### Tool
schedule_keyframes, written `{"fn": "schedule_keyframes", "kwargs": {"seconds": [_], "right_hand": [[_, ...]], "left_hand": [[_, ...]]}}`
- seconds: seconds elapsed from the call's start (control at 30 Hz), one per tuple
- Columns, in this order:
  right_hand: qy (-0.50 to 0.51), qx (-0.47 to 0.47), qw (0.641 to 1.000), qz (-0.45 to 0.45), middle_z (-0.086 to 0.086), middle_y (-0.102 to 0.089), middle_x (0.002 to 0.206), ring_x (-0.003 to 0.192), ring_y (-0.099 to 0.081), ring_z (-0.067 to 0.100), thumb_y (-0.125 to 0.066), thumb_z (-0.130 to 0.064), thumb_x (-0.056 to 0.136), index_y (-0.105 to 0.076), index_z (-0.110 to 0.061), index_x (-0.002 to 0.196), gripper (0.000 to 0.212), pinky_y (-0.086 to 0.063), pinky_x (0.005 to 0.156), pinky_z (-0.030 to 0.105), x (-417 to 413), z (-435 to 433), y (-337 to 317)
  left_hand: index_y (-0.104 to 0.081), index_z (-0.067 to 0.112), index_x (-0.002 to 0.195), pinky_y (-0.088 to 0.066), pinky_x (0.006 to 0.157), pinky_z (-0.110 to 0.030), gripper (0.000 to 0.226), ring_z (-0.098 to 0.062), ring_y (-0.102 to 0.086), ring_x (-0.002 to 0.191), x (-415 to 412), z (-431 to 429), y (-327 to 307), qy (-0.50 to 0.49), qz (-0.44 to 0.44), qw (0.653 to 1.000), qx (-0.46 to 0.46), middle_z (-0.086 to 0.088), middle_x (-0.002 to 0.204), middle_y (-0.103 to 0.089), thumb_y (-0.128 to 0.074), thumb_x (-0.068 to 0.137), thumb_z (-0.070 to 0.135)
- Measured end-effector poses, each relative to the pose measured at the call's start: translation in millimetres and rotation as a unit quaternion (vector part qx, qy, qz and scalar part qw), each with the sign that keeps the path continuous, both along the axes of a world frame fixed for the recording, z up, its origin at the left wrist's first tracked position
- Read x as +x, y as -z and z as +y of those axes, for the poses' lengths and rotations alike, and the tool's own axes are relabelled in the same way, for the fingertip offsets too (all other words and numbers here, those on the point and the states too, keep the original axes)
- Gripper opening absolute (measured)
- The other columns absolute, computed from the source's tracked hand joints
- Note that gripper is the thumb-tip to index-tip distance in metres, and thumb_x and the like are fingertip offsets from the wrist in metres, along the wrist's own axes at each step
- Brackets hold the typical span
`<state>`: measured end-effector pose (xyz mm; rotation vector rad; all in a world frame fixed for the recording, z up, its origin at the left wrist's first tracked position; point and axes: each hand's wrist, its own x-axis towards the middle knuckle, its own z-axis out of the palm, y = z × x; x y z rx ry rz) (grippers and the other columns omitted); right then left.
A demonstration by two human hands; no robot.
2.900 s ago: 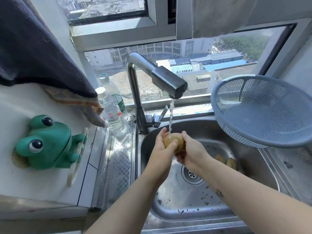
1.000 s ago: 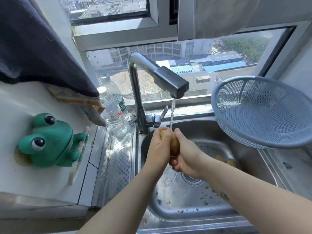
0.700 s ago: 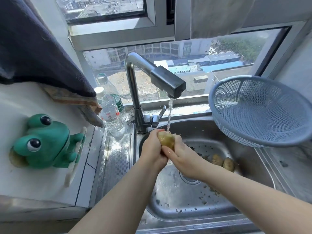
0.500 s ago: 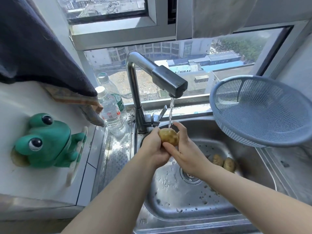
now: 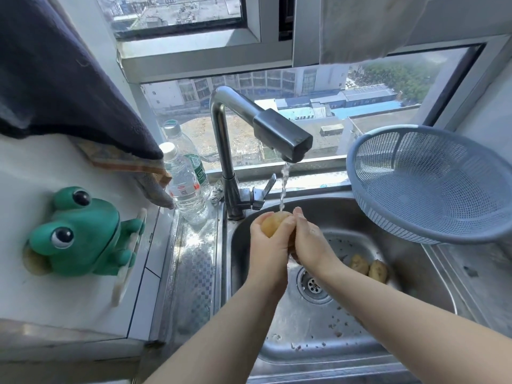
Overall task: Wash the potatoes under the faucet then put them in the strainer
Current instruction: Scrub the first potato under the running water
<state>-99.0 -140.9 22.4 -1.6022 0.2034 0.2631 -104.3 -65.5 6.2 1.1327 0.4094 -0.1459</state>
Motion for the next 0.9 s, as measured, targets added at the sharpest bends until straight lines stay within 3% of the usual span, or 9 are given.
{"fn": "schedule_keyframes", "kwargs": {"seconds": [0.1,0.17,0.27,0.37,0.43,0.57,0.7,0.77,0.9], "right_hand": [[-0.048,0.000,0.998,-0.027,-0.002,-0.067,0.100,0.099,-0.062,0.009,-0.026,-0.036,0.103,-0.063,-0.026,0.100,0.039,-0.046,0.092,0.026,-4,4,5],[-0.094,-0.012,0.995,-0.042,-0.007,-0.063,0.096,0.088,-0.061,-0.003,-0.029,-0.037,0.102,-0.058,-0.026,0.114,0.033,-0.047,0.085,0.021,-8,3,8],[-0.159,-0.032,0.986,-0.035,-0.008,-0.048,0.072,0.054,-0.047,-0.004,-0.032,-0.031,0.102,-0.042,-0.034,0.133,0.032,-0.039,0.059,0.011,-11,-7,5],[-0.218,-0.017,0.975,-0.023,-0.003,-0.046,0.066,0.053,-0.043,0.002,-0.040,-0.025,0.101,-0.027,-0.043,0.140,0.045,-0.040,0.056,0.016,-12,-16,2],[-0.201,0.023,0.979,-0.009,-0.002,-0.046,0.059,0.049,-0.040,0.005,-0.046,-0.024,0.098,-0.036,-0.040,0.139,0.045,-0.038,0.050,0.017,-9,-18,4],[-0.048,0.113,0.992,0.018,-0.001,-0.038,0.045,0.038,-0.032,0.005,-0.052,-0.028,0.095,-0.066,-0.022,0.117,0.027,-0.028,0.039,0.015,-7,-5,1],[-0.003,0.109,0.994,-0.006,-0.012,-0.043,0.036,0.032,-0.041,-0.001,-0.048,-0.026,0.097,-0.068,-0.014,0.097,0.023,-0.031,0.038,0.007,-12,5,-2],[-0.038,0.086,0.996,-0.003,-0.001,-0.040,0.044,0.034,-0.036,0.001,-0.049,-0.029,0.096,-0.066,-0.016,0.112,0.027,-0.031,0.039,0.009,-13,3,1],[-0.171,0.013,0.985,-0.012,0.002,-0.052,0.056,0.048,-0.047,0.009,-0.057,-0.019,0.093,-0.034,-0.032,0.142,0.056,-0.044,0.055,0.017,-12,-10,10]], "left_hand": [[-0.052,0.007,0.091,-0.047,0.051,-0.023,0.027,-0.010,-0.060,0.054,10,1,-6,-0.059,0.040,0.995,-0.064,-0.004,0.070,-0.057,-0.073,0.077,0.016],[-0.058,0.010,0.078,-0.046,0.049,-0.023,0.013,-0.013,-0.057,0.050,15,5,-9,-0.071,0.104,0.988,-0.088,-0.006,0.067,-0.059,-0.065,0.085,0.018],[-0.061,0.013,0.068,-0.041,0.045,-0.022,0.025,-0.018,-0.056,0.046,18,15,-14,-0.053,0.177,0.975,-0.126,-0.004,0.057,-0.062,-0.059,0.088,0.029],[-0.056,0.012,0.063,-0.039,0.049,-0.025,0.033,-0.020,-0.052,0.049,17,23,-13,-0.011,0.220,0.957,-0.189,-0.006,0.052,-0.055,-0.050,0.089,0.032],[-0.052,0.010,0.062,-0.041,0.042,-0.022,0.031,-0.021,-0.051,0.044,17,25,-12,0.019,0.229,0.952,-0.203,-0.008,0.053,-0.051,-0.045,0.088,0.025],[-0.051,0.010,0.067,-0.049,0.045,-0.023,0.025,-0.021,-0.055,0.047,18,22,-20,0.044,0.222,0.950,-0.214,-0.008,0.061,-0.052,-0.048,0.089,0.022],[-0.055,0.010,0.075,-0.056,0.048,-0.027,0.025,-0.021,-0.062,0.061,16,21,-19,0.037,0.235,0.944,-0.230,-0.008,0.069,-0.059,-0.051,0.092,0.028],[-0.055,0.007,0.078,-0.054,0.044,-0.025,0.033,-0.024,-0.060,0.060,16,24,-20,0.040,0.248,0.945,-0.211,-0.012,0.067,-0.060,-0.048,0.095,0.035],[-0.055,0.002,0.077,-0.050,0.051,-0.030,0.043,-0.026,-0.056,0.058,18,31,-23,0.056,0.244,0.951,-0.182,-0.016,0.054,-0.060,-0.046,0.097,0.039]]}}
